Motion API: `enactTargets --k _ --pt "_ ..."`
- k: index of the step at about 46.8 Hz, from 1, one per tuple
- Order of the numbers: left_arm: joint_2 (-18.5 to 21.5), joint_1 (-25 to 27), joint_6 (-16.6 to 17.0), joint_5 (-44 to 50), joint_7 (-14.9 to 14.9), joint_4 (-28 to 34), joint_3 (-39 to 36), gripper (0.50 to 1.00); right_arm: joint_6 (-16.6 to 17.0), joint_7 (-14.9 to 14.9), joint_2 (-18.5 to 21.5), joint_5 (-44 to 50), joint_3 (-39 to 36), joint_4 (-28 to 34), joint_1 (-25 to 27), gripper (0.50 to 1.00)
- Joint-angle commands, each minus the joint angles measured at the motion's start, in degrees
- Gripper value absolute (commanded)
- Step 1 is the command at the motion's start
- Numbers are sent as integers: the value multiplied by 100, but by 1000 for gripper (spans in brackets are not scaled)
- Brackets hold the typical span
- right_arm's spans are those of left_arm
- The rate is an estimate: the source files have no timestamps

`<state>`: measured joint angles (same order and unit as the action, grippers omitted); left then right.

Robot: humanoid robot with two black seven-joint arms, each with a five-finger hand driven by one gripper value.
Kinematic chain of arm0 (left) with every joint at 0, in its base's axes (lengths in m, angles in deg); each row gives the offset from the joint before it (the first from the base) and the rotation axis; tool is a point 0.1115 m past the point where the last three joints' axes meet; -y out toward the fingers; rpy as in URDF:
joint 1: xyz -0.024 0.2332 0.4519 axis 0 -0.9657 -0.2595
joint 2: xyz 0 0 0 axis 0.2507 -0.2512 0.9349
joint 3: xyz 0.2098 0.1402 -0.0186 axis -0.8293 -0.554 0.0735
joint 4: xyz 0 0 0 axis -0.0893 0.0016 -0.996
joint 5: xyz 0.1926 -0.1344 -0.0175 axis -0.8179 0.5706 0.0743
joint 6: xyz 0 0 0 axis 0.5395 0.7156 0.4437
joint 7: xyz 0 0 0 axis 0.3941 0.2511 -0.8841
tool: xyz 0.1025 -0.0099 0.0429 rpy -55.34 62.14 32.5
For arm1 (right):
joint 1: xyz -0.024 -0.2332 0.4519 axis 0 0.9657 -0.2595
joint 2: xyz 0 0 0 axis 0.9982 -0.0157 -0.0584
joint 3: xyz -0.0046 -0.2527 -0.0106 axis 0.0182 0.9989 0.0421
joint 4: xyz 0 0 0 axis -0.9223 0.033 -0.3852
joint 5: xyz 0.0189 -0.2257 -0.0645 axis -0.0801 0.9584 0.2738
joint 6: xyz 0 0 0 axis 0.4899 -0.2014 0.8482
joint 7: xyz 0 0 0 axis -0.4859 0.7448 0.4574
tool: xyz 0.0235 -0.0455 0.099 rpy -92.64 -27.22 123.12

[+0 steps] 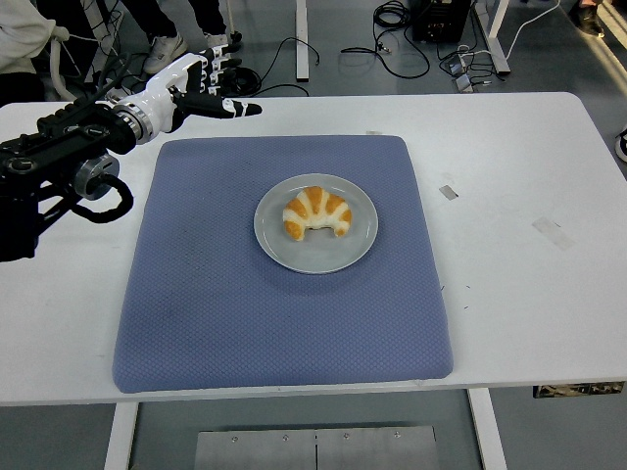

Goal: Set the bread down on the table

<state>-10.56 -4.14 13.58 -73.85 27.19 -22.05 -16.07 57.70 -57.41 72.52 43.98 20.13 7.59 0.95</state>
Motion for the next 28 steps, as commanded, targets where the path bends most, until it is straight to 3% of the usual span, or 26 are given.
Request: enactTargets --k 1,18,28 --pt "24 248 -21 -172 11 160 -524 980 1 1 0 0 1 2 -2 1000" --pt "-2 1119 -398 -1052 11 583 -1500 980 1 1 0 0 1 2 -2 1000" --pt "7 1497 -873 -1350 3 732 -1835 980 1 1 0 0 1 2 -2 1000"
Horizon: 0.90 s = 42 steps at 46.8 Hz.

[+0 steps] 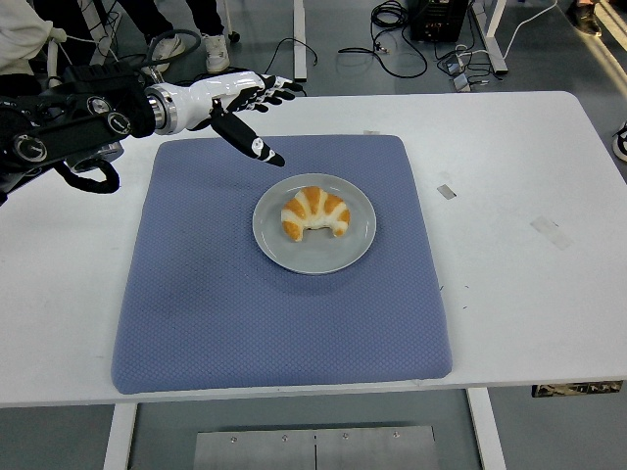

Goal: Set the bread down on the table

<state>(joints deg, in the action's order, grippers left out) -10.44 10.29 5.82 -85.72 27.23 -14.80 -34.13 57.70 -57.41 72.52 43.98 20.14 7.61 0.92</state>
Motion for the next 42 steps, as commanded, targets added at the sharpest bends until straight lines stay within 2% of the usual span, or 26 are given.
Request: enactTargets --k 1,11,28,42 --pt "-14 62 -123 -234 -1 7 -28 980 1 0 0 0 0 1 0 1000" --pt "-243 71 -264 -630 -1 42 -151 980 1 0 0 0 0 1 0 1000" --pt "-629 63 -229 -885 -1 86 -520 980 1 0 0 0 0 -8 0 1000" --pt "-761 -131 -167 -937 8 15 -538 978 1 0 0 0 0 1 0 1000"
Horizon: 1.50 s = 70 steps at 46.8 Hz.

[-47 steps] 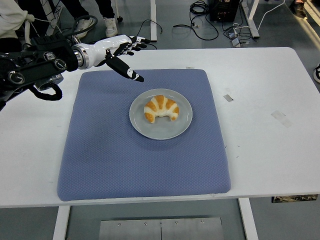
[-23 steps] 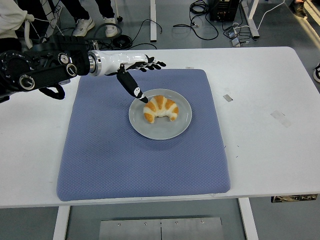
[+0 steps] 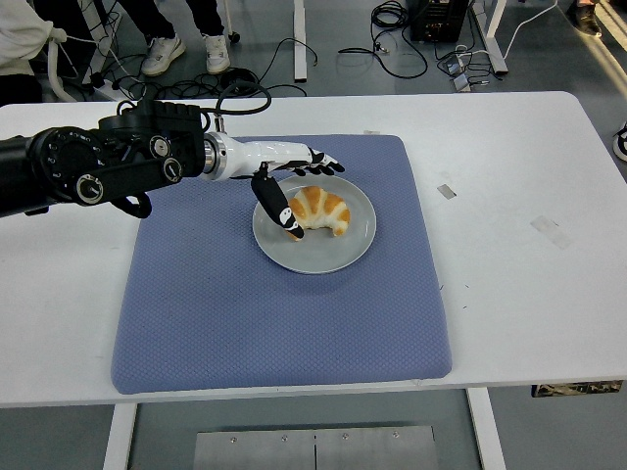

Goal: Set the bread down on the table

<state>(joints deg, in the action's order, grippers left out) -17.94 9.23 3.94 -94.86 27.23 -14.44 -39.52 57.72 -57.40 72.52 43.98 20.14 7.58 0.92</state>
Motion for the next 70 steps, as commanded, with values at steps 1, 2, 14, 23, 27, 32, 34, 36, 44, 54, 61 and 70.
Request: enactTargets --k 1,2,14,23,27,32,34,36,44,54,61,70 --pt "-20 -43 38 -31 -1 -29 0 978 -1 -1 0 0 0 3 1 1000" --pt "-20 -52 47 -32 7 -29 0 978 -1 -1 0 0 0 3 1 1000" --pt "-178 -157 56 -32 -1 -284 0 978 -1 -1 0 0 0 3 1 1000" --pt "-257 -218 82 -32 -1 -319 9 977 -1 -1 0 0 0 -6 1 1000" --pt "-292 -254 135 -32 -1 -328 9 977 -1 -1 0 0 0 -6 1 1000" --pt "-327 -280 179 -32 -1 -328 9 972 -1 -1 0 0 0 -6 1 1000" --pt "-328 -306 188 -32 -1 -346 9 971 -1 -1 0 0 0 -6 1 1000" --pt "-336 -315 214 -32 -1 -346 9 963 -1 -1 0 0 0 -6 1 1000" --pt "-336 -368 319 -154 -10 -355 0 889 -1 -1 0 0 0 -6 1 1000" --pt "-336 -438 381 -374 -19 -355 18 875 -1 -1 0 0 0 -6 1 1000" --pt "-336 -473 390 -383 -19 -355 18 793 -1 -1 0 0 0 -6 1 1000" --pt "-336 -438 407 -392 -28 -346 27 601 -1 -1 0 0 0 3 1 1000"
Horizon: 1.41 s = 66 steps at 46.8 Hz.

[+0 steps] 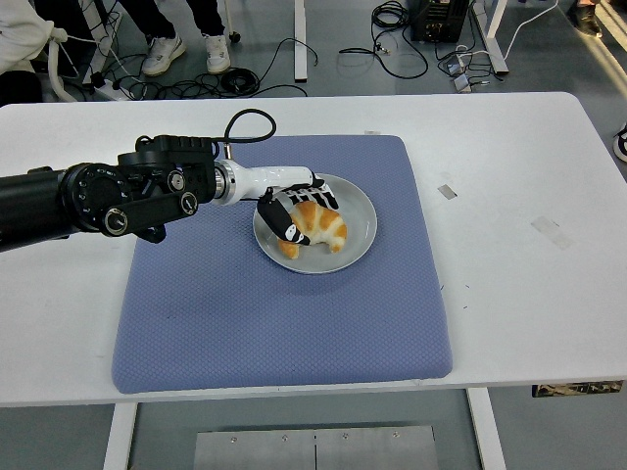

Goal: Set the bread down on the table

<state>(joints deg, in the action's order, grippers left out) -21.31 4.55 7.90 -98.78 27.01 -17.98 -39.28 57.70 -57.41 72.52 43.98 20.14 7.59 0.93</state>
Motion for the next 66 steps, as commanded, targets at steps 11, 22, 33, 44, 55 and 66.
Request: enactTargets --k 11,22,33,44,55,66 --pt "44 161 11 8 -15 0 47 530 1 0 0 0 0 2 0 1000" --pt "430 399 -41 35 -41 9 73 500 1 0 0 0 0 -7 0 1000" --pt "967 372 -50 70 -50 35 100 500 1 0 0 0 0 -6 0 1000" --pt "1415 171 -41 70 -111 52 108 500 1 0 0 0 0 -6 0 1000" --pt "1644 -41 3 70 -155 44 117 500 1 0 0 0 0 2 0 1000" --pt "1916 -181 20 52 -173 44 126 500 1 0 0 0 0 -6 0 1000"
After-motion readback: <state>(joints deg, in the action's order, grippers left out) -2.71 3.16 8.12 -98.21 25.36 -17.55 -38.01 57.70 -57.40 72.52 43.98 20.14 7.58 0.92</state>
